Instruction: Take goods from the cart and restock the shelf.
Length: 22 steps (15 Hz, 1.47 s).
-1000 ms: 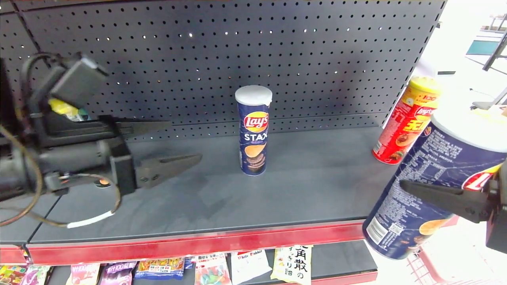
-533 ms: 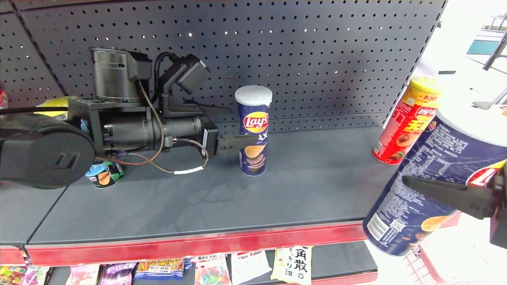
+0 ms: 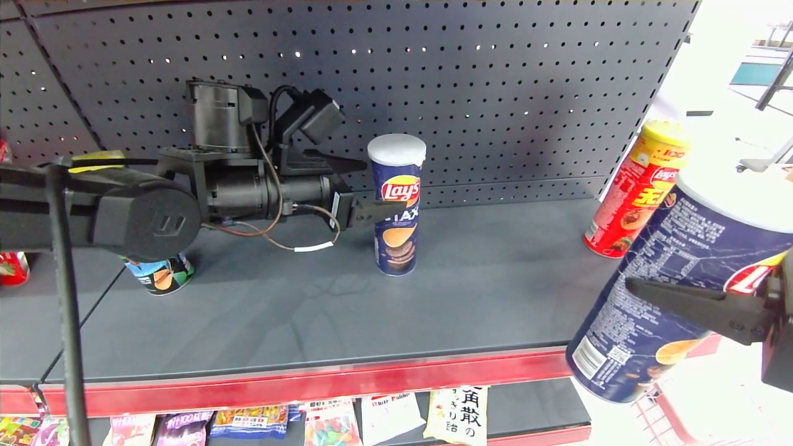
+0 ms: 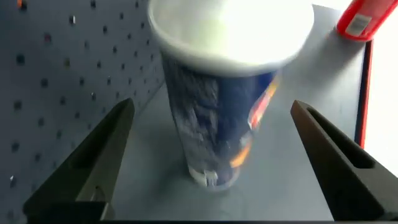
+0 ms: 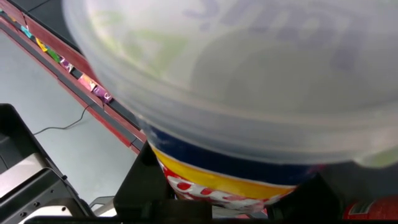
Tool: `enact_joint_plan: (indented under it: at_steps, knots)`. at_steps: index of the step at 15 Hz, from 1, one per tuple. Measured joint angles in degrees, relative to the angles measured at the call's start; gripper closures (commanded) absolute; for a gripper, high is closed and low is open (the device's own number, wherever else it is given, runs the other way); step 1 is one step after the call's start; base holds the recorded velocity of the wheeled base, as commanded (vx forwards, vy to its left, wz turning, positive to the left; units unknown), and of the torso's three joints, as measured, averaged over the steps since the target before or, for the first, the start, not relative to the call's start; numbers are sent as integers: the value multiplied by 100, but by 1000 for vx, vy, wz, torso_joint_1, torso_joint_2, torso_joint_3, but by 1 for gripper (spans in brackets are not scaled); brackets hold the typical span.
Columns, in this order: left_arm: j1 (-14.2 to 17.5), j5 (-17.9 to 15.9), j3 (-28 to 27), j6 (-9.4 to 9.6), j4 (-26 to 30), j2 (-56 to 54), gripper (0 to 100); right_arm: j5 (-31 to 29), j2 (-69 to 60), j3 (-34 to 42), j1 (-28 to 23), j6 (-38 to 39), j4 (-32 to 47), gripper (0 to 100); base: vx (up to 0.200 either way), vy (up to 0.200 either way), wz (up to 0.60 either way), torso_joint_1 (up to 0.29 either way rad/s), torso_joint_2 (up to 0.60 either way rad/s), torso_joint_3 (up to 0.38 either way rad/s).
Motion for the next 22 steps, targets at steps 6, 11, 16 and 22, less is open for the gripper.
enact_joint_plan:
  at_steps: [6, 11, 16, 22]
  knots:
    - [-11, -558, -690, -20, 39, 521, 0, 2, 41, 16, 0, 15, -6, 100, 0, 0, 0, 0, 0, 0]
    - [-24, -567, -963, -24, 34, 840, 0, 0, 124, -11, 0, 17, -9, 100, 0, 0, 0, 0, 0, 0]
    - [-99, -561, -1175, -132, 33, 1006, 100, 2, 190, -17, 0, 15, -11, 100, 0, 0, 0, 0, 0, 0]
    - [-293, -567, -1197, -148, 34, 1052, 100, 2, 216, -6, -4, 17, -11, 100, 0, 0, 0, 0, 0, 0]
